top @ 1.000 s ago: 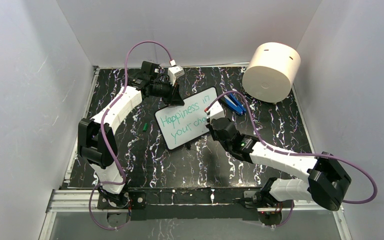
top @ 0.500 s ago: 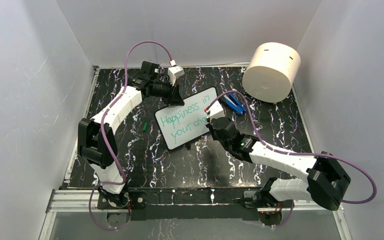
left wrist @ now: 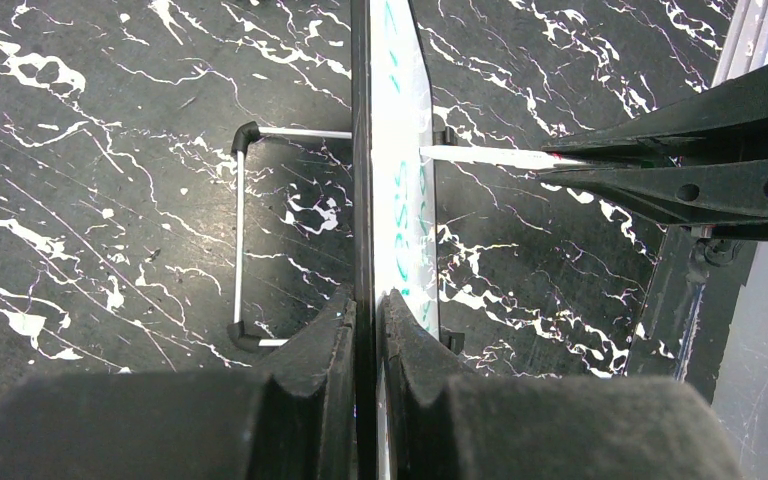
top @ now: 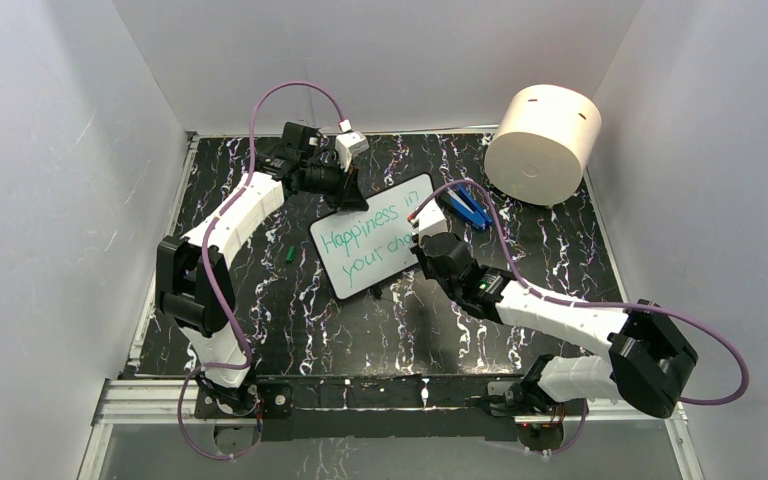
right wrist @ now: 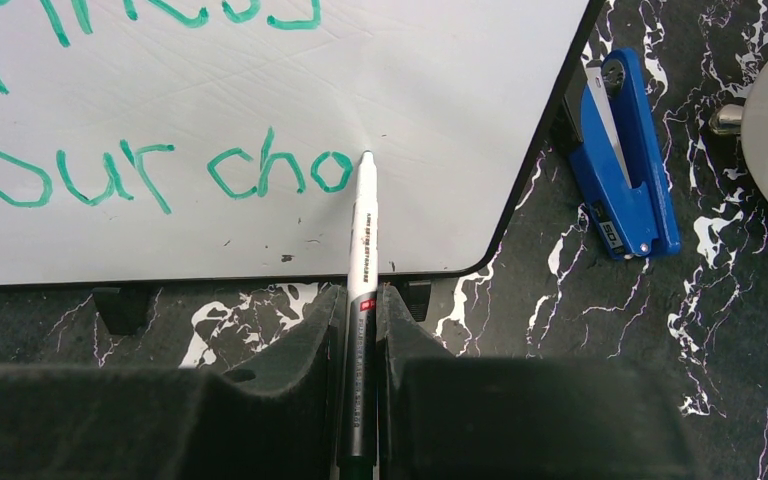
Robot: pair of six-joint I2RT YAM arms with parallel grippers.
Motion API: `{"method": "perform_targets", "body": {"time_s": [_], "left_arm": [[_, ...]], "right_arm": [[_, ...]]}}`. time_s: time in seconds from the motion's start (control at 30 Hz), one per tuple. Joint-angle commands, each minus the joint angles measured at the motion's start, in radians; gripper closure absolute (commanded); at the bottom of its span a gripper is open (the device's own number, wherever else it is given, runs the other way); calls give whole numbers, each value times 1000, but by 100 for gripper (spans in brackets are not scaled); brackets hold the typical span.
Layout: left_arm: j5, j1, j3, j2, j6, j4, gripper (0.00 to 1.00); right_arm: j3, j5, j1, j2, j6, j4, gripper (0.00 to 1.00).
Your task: Write a sentence on the whiteboard
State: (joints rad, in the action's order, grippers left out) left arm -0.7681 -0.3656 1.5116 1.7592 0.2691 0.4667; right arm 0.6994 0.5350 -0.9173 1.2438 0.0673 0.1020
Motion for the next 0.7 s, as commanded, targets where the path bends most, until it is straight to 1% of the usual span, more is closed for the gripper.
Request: {"method": "perform_targets", "body": {"time_s": [0.0,0.67], "left_arm": [[17,-22,-38,41,44,130,100],[35,-22,-38,36,42,130,100]], "right_arm": [[50,-9,16,21,-7,58,100],[29,-13,21,-33,0,35,100]]}}
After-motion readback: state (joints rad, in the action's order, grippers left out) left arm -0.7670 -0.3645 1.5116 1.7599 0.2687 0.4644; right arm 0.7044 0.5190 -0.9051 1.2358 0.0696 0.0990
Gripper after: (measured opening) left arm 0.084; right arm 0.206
